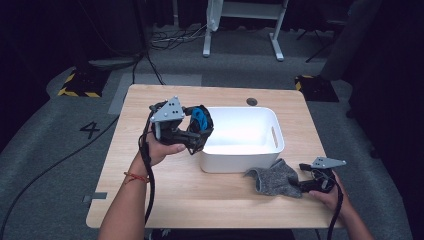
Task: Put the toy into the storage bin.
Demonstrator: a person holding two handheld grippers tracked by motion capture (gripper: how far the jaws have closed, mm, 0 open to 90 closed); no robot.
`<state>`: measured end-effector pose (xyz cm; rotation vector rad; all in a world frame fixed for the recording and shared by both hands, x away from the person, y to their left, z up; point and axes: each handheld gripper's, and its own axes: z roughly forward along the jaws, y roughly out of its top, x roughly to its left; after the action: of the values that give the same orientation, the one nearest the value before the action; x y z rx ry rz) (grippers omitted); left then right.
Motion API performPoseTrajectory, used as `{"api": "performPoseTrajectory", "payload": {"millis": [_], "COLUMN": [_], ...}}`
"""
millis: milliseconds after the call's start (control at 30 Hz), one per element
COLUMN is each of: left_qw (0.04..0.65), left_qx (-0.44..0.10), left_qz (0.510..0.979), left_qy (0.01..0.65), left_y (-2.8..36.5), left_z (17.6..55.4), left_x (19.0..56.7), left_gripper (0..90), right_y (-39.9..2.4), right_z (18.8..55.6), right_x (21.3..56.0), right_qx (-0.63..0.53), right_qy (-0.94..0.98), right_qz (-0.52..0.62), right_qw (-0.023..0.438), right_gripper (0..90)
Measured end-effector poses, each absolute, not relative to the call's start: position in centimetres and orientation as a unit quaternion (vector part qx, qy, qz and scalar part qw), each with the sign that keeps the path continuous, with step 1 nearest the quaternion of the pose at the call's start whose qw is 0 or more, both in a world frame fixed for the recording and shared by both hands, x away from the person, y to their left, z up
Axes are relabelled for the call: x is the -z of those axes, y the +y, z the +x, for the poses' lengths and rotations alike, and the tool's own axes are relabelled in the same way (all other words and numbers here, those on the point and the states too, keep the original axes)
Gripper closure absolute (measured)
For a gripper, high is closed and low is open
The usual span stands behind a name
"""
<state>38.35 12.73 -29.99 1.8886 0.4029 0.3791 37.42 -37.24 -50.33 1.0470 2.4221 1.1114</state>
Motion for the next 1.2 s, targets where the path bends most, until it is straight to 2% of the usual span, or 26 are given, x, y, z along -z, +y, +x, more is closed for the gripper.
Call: {"api": "performPoseTrajectory", "payload": {"millis": [400,1200], "left_qw": [0.549,0.513], "left_qx": [-0.152,-0.122], "left_qz": [0.808,0.84], "left_qy": [0.149,0.128], "left_y": [10.3,4.8], "left_z": [39.0,41.8], "left_x": [29.4,31.3], "left_gripper": [25.4,25.5], "right_y": [-37.2,-37.2], "right_z": [37.4,37.4], "right_x": [50.3,50.3], "right_qx": [-0.384,-0.384], "right_qy": [0.838,0.838], "right_qz": [0.362,0.362], "right_qw": [0.139,0.139], "right_gripper": [16.9,17.0]}}
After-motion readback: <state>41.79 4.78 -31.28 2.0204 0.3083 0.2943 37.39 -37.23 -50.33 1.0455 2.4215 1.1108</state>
